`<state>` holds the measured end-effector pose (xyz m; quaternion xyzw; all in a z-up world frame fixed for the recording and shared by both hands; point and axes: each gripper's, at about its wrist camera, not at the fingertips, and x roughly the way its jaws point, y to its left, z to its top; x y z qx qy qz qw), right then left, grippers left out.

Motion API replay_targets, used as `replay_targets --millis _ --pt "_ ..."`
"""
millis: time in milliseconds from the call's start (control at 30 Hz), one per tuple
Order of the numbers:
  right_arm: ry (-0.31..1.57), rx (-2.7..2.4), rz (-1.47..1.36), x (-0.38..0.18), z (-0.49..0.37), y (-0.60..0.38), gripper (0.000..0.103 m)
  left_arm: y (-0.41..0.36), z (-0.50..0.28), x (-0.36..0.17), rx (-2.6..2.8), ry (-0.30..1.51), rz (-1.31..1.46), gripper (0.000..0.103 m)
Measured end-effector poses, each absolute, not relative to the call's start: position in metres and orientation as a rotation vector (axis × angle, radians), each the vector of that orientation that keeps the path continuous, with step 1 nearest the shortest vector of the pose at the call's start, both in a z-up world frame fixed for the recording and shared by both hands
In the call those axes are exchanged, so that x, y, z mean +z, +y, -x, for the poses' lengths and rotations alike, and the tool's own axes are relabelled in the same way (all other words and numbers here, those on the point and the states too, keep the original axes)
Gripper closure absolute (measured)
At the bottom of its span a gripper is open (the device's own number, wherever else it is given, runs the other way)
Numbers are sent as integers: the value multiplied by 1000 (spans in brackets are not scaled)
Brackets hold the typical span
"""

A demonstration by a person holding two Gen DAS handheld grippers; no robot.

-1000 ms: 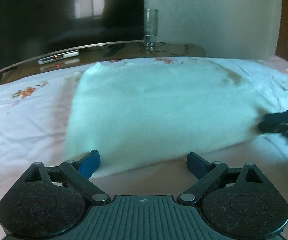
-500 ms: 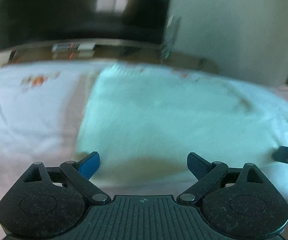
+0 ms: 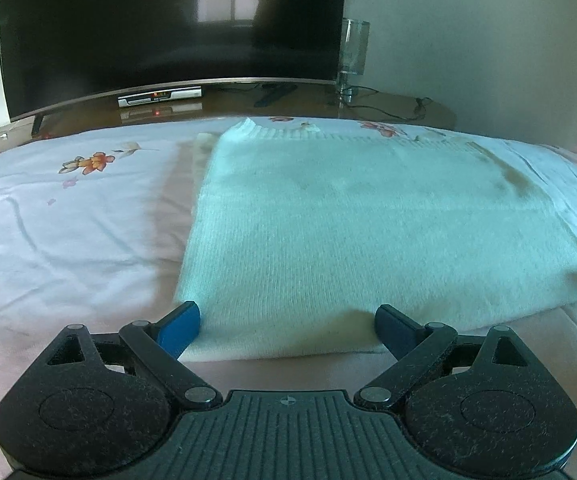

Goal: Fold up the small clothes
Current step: 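Grasp the folded sweater edge with both grippers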

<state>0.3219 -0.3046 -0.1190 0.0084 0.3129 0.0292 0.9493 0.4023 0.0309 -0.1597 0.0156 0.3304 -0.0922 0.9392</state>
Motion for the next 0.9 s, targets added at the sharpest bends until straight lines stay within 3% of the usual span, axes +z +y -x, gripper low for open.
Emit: replay_targets --millis 200,267,533,667,767,900 --pt "674 48 -35 -133 -325 -312 78 38 -399 -163 -144 666 -13 9" --pt "666 42 -9 -134 -323 -311 76 47 -402 -166 -106 688 15 4" --pt "672 10 -5 -129 -323 -310 70 64 -394 -158 -62 729 65 4" --pt "640 9 -54 -111 -306 -314 73 70 -371 -147 -66 711 102 4" --pt "613 53 -111 -99 -296 -313 87 68 -361 -140 -91 706 117 4" --pt "595 90 -135 -86 -293 -300 92 66 -355 -137 -103 698 147 4"
